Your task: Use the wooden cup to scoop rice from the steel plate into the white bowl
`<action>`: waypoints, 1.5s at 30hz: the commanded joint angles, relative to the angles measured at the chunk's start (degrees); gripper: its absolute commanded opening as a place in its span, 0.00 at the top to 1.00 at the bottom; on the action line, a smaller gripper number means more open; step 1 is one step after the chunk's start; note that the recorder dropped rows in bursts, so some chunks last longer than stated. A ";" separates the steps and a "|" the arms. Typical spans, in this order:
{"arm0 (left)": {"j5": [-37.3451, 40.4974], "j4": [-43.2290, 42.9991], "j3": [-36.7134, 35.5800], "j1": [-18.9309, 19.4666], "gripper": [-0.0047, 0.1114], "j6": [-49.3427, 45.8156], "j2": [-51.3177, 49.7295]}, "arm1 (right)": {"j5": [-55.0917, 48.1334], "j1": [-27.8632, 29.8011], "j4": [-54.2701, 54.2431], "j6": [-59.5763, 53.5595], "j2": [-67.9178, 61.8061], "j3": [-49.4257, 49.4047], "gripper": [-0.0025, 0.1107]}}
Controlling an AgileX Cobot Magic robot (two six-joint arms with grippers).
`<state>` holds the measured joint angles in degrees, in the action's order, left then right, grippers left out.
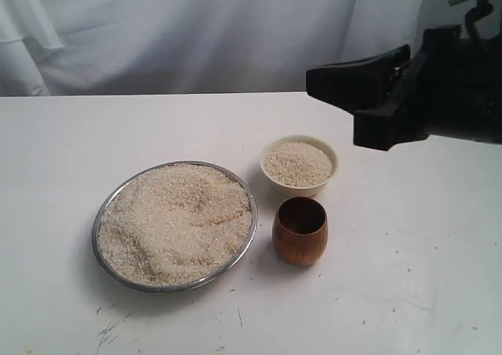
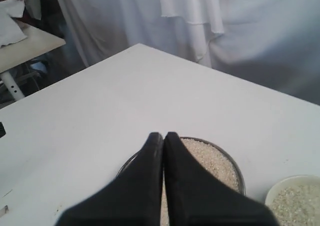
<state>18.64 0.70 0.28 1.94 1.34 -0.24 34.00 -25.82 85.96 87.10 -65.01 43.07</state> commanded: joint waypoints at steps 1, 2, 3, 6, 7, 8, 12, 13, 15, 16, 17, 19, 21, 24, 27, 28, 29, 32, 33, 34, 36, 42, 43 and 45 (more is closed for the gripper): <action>-0.37 -0.03 -0.28 -0.16 0.96 0.01 0.24 | -4.42 0.92 0.19 0.71 5.44 -1.83 0.98; -0.37 -0.03 -0.28 -0.16 0.96 0.01 0.24 | -4.47 2.02 0.19 0.93 7.06 -2.74 0.98; -0.37 -0.03 -0.28 -0.16 0.96 0.01 0.24 | -4.47 3.12 0.19 0.93 8.87 -3.57 0.98; -0.37 -0.03 -0.28 -0.16 0.96 0.01 0.24 | -4.60 8.21 0.19 1.56 14.96 -7.43 0.98; -0.37 -0.03 -0.28 -0.16 0.96 0.01 0.24 | -5.16 10.05 0.19 1.65 17.42 -8.82 0.98; -0.37 -0.03 -0.28 -0.16 0.96 0.01 0.24 | -6.01 11.87 0.19 1.95 20.09 -10.26 0.98; -0.37 -0.03 -0.28 -0.16 0.96 0.01 0.24 | -8.98 18.13 0.19 1.93 31.10 -15.44 0.98; -0.37 -0.03 -0.28 -0.16 0.96 0.01 0.24 | -9.93 19.42 0.19 2.07 33.81 -16.65 0.98; -0.37 -0.03 -0.28 -0.16 0.96 0.01 0.24 | -12.97 21.67 0.19 3.03 39.97 -19.26 0.98; -0.37 -0.03 -0.28 -0.16 0.96 0.01 0.24 | -15.55 22.30 0.19 3.59 42.86 -20.84 0.98; -0.37 -0.03 -0.28 -0.16 0.96 0.01 0.24 | -16.85 22.28 0.19 4.06 43.68 -21.46 0.98; -0.37 -0.03 -0.28 -0.16 0.96 0.01 0.24 | -19.84 22.28 0.19 4.97 45.56 -22.52 0.98; -0.37 -0.03 -0.28 -0.16 0.96 0.01 0.24 | -20.98 22.28 0.19 4.97 46.11 -22.72 0.98; -0.37 -0.03 -0.28 -0.16 0.96 0.01 0.24 | -20.12 22.28 -0.80 4.67 46.20 -23.31 0.98; -0.37 -0.03 -0.28 -0.16 0.96 0.01 0.24 | -22.74 22.28 -21.66 -13.21 47.89 -27.69 0.98; -0.37 -0.03 -0.28 -0.16 0.96 0.01 0.24 | -23.22 22.28 -29.62 -20.76 49.16 -29.15 0.98; -0.37 -0.03 -0.28 -0.16 0.96 0.01 0.24 | -23.36 22.28 -36.75 -28.77 50.54 -31.02 0.98; -0.37 -0.03 -0.28 -0.16 0.96 0.01 0.24 | -26.36 22.28 -54.84 -45.31 54.81 -34.24 0.98; -0.37 -0.03 -0.28 -0.16 0.96 0.01 0.24 | -28.09 22.28 -60.35 -50.70 55.97 -34.71 0.98; -0.37 -0.03 -0.28 -0.16 0.96 0.01 0.24 | -29.90 22.28 -63.82 -54.11 56.64 -35.04 0.98; -0.37 -0.03 -0.28 -0.16 0.96 0.01 0.24 | -33.18 22.28 -70.38 -61.14 57.85 -35.24 0.98; -0.37 -0.03 -0.28 -0.16 0.96 0.01 0.24 | -36.17 22.28 -72.00 -63.11 58.27 -35.29 0.98; -0.37 -0.03 -0.28 -0.16 0.96 0.01 0.24 | -36.29 22.28 -72.00 -63.11 58.27 -35.29 0.98; -0.37 -0.03 -0.28 -0.16 0.96 0.01 0.24 | -37.20 22.28 -72.00 -63.11 58.27 -35.29 0.98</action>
<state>18.64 0.70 0.28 1.94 1.34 -0.24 -1.99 -3.96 14.58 24.83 -7.02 8.19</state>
